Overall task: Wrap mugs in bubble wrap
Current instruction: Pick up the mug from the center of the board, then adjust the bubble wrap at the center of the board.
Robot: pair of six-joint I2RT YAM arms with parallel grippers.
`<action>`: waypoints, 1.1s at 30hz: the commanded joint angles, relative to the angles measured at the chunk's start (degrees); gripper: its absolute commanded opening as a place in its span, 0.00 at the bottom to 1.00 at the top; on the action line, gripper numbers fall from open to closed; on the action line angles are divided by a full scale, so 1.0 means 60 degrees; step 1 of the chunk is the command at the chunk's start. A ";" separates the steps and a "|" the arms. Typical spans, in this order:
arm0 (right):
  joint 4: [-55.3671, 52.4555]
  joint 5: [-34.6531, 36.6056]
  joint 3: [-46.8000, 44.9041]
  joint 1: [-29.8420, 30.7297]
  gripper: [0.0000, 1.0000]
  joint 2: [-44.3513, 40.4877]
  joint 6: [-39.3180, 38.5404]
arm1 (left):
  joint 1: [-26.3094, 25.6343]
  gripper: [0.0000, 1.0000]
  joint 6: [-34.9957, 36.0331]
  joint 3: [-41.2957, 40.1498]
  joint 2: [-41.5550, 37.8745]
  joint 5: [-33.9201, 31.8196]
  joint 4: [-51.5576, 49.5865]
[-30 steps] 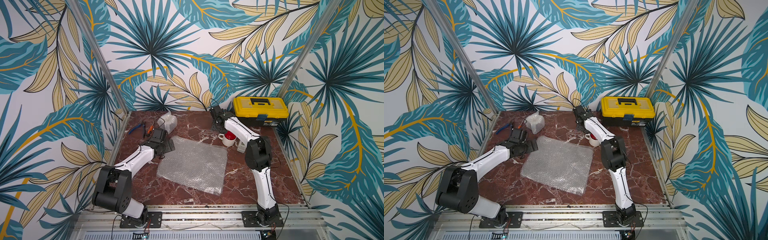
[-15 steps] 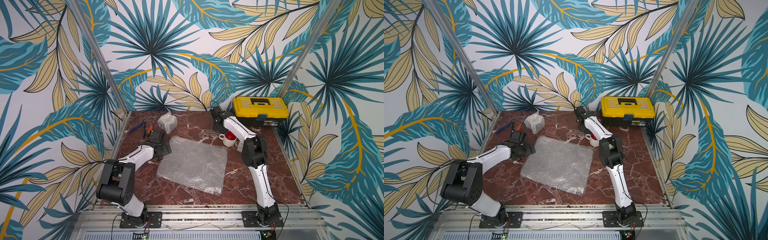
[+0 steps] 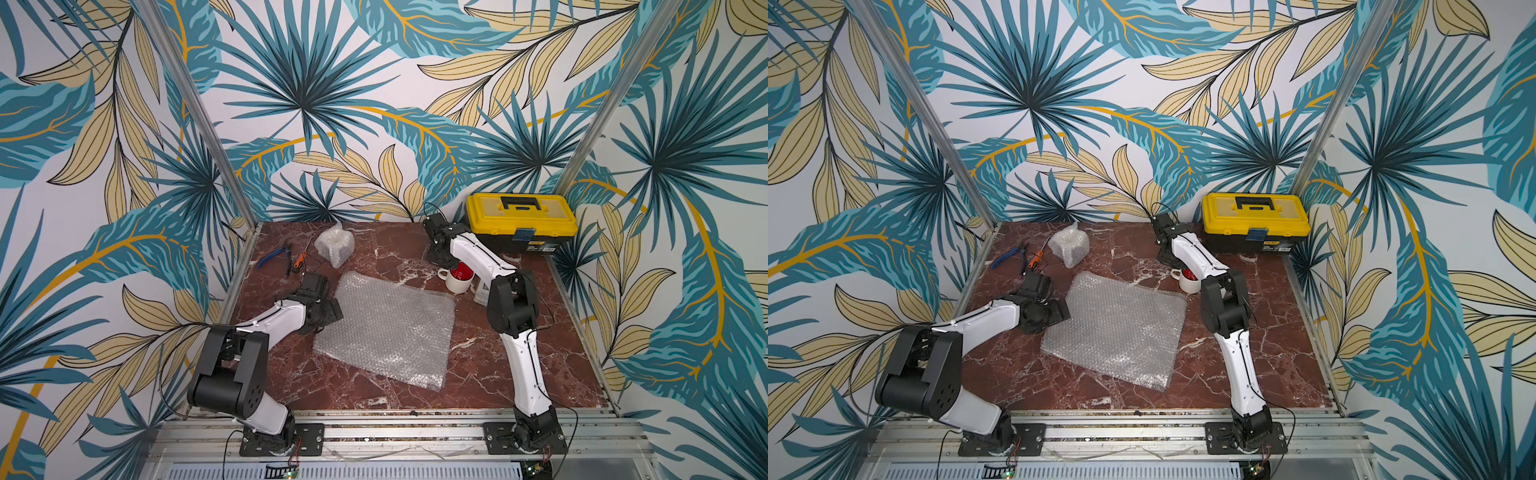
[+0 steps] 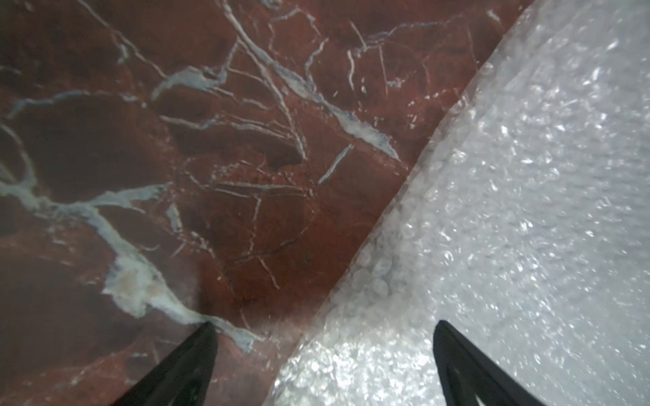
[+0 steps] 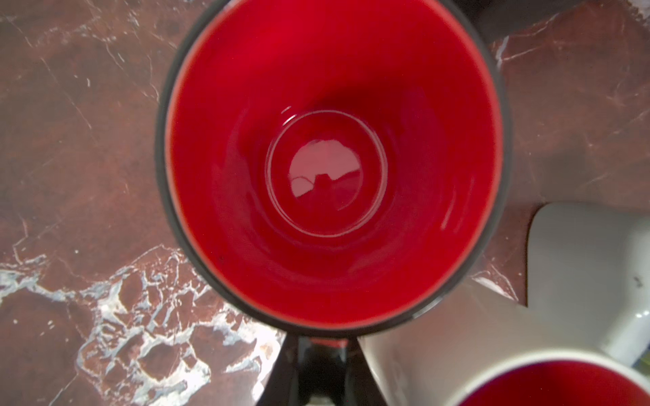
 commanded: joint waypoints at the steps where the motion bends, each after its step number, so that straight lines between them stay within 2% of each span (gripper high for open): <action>1: 0.0460 -0.0557 -0.0696 0.0072 0.00 -0.0795 -0.0520 | -0.0120 0.97 -0.0222 -0.0390 -0.0575 0.0286 0.0062; 4: 0.1100 -0.0932 -0.1205 0.0136 0.00 -0.1405 -0.1148 | -0.0444 0.97 -0.0348 -0.0632 -0.0777 0.0314 0.0072; 11: 0.1327 -0.1220 -0.1712 0.0422 0.00 -0.2838 -0.2013 | -0.1306 0.96 -0.1038 -0.1345 -0.1402 0.0571 0.0077; 19: 0.1302 -0.1079 -0.3310 0.1179 0.00 -0.4541 -0.2013 | -0.2781 0.92 -0.2593 -0.2585 -0.2796 0.0760 0.0079; 22: 0.1298 -0.1022 -0.4011 0.1639 0.00 -0.5184 -0.1941 | -0.3434 0.98 -0.3077 -0.2758 -0.3045 0.0509 -0.0051; 25: 0.1014 -0.0799 -0.4676 0.2363 0.00 -0.5764 -0.1660 | -0.3508 1.00 -0.3298 -0.2746 -0.3517 0.0003 -0.0627; 30: 0.0658 -0.0381 -0.5974 0.3710 0.00 -0.6690 -0.0515 | -0.3452 1.00 -0.3099 -0.2133 -0.4510 -0.1701 -0.2030; 33: 0.0788 -0.0334 -0.6684 0.4494 0.00 -0.7048 0.0304 | -0.2972 1.00 -0.2429 -0.1851 -0.4941 -0.1753 -0.2118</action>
